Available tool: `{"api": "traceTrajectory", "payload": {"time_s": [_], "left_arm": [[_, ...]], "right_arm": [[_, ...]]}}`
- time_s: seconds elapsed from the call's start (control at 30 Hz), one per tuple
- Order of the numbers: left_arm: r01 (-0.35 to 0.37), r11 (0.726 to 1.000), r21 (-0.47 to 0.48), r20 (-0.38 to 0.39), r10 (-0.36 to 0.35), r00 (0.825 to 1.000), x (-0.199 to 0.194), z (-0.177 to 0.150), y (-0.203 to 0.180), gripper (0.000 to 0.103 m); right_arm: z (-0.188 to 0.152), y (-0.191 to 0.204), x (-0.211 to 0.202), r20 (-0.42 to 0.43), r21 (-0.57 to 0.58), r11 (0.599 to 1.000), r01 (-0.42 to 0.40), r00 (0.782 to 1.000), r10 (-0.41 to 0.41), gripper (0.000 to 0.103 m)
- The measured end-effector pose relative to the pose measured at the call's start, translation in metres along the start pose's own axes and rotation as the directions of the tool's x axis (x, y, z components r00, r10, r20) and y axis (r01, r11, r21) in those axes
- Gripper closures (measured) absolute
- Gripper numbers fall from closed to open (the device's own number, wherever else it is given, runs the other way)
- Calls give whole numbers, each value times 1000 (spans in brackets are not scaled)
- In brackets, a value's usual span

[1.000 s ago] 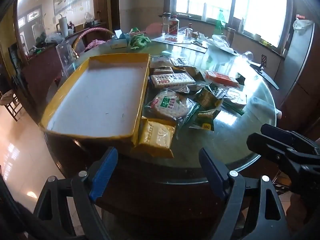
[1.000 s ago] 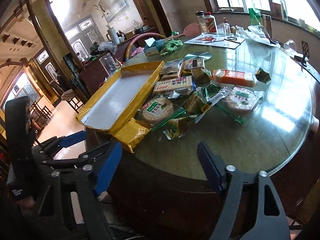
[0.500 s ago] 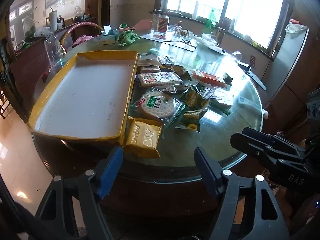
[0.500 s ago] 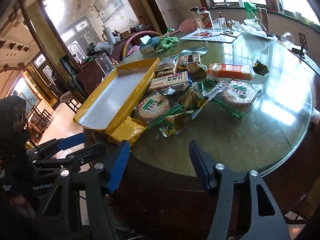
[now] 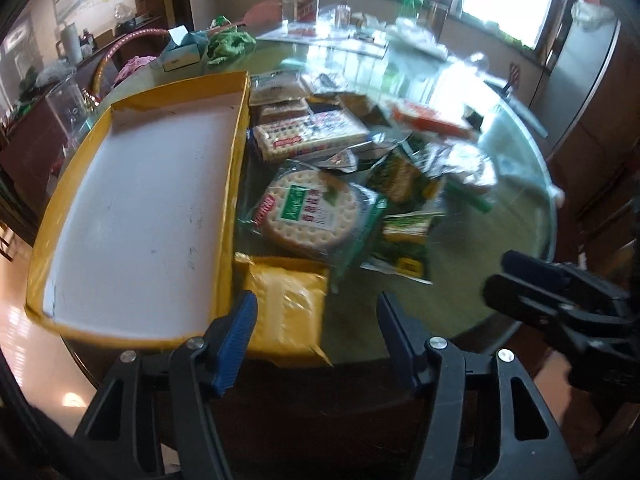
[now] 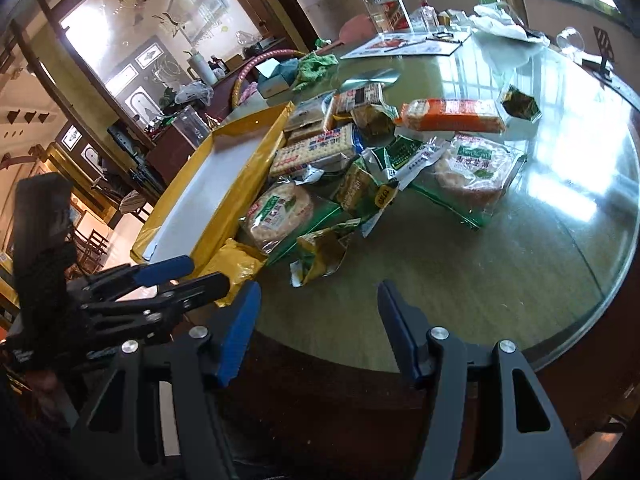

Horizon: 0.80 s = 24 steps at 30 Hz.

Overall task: Organize snacks
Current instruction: 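Reach both grippers toward the yellow wafer pack and green snack pack, then grasp the yellow wafer pack with left gripper while right grasps green snack pack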

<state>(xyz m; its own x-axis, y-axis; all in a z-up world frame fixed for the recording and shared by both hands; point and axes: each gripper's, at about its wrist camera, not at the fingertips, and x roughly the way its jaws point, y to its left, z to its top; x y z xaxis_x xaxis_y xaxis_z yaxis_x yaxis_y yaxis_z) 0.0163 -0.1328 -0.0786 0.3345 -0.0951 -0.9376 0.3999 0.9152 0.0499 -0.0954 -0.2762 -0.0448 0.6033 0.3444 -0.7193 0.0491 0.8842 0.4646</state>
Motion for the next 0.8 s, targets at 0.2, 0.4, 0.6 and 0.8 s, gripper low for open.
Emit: {"api": "traceTrajectory", "payload": {"time_s": [0.2, 0.4, 0.6, 0.8], "left_arm": [[-21, 999, 27, -11, 21, 1000, 10, 5, 7, 45], [72, 997, -11, 14, -72, 997, -16, -2, 20, 45], [49, 993, 105, -25, -46, 999, -16, -13, -5, 43], [64, 995, 82, -41, -61, 997, -16, -19, 0, 54]], "right_arm": [[6, -7, 12, -21, 12, 1000, -2, 1000, 2, 41], [11, -11, 27, -46, 22, 1000, -2, 999, 3, 41], [17, -13, 44, -92, 58, 998, -6, 996, 11, 41], [24, -10, 54, -118, 80, 996, 26, 993, -17, 41]]}}
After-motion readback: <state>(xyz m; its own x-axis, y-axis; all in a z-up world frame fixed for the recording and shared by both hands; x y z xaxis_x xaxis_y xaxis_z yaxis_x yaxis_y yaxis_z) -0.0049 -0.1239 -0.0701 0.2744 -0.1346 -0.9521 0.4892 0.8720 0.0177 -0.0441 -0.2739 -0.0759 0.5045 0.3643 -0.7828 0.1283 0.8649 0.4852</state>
